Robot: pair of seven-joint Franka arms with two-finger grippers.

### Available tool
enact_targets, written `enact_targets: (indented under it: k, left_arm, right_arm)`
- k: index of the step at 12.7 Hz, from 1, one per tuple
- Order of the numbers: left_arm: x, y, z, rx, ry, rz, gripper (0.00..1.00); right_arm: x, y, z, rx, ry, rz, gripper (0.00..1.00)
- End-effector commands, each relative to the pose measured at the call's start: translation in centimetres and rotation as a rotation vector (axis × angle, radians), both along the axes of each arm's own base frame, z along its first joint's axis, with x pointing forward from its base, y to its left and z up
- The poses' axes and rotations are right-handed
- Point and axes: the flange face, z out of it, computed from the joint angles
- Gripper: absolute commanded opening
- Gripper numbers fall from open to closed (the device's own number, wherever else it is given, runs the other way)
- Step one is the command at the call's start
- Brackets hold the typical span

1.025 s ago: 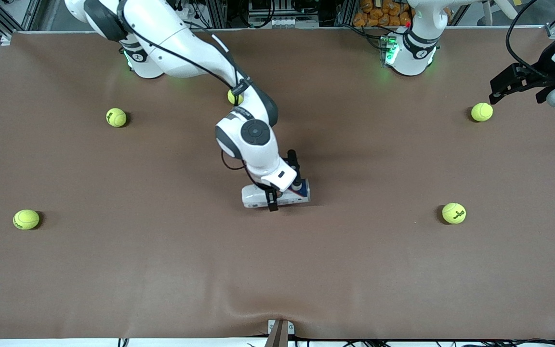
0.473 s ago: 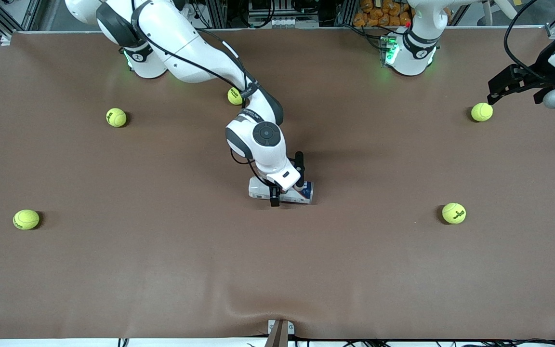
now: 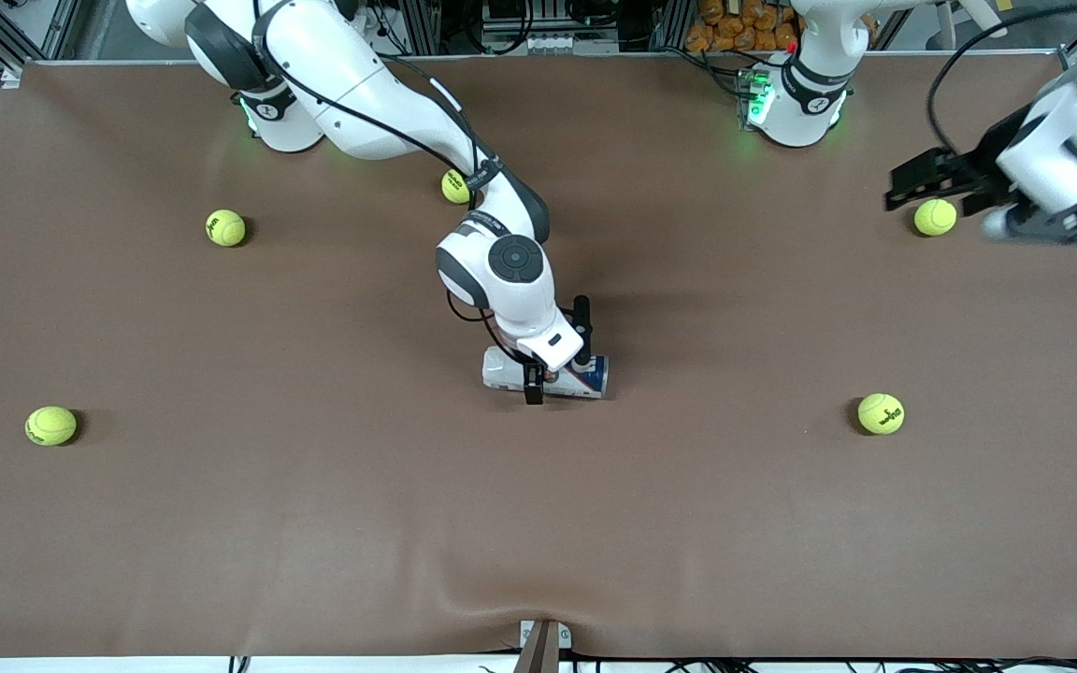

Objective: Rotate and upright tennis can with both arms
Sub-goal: 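Release the can and withdraw the right gripper while the left gripper approaches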

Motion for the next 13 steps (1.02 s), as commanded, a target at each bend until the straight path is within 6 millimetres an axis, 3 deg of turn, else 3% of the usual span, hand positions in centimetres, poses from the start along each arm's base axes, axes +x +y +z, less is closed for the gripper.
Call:
enact_targets:
  k: [1,4,5,7,9,10,13]
  left_arm:
    - [0.2,-0.9,-4.1,-0.109,0.051,0.014,1.00]
    - [-0.2,-1.9,-10.9,-0.224,0.099,0.099,1.00]
    - [-0.5,-2.5,-12.7,-0.257,0.107,0.127,1.00]
    - [-0.9,-4.0,-16.1,-0.320,0.126,0.175,1.00]
    - [-0.6,-6.7,-18.9,-0.371,0.144,0.193,1.00]
    - [0.1,-7.6,-20.8,-0.391,0.146,0.214,1.00]
    - [2.1,-10.2,-26.9,-0.481,0.128,0.223,1.00]
  right_arm:
    - [-0.4,0.0,4.2,0.004,0.037,-0.047,1.00]
    - [0.0,-0.9,8.6,0.082,0.125,-0.148,1.00]
    - [0.7,-1.9,10.2,0.098,0.142,-0.190,1.00]
    - [3.3,-6.1,12.8,0.099,0.165,-0.354,1.00]
    - [6.4,-11.9,16.4,0.113,0.173,-0.565,1.00]
    - [8.2,-15.8,17.8,0.129,0.164,-0.655,1.00]
    - [13.9,-31.4,21.8,0.185,0.114,-0.902,1.00]
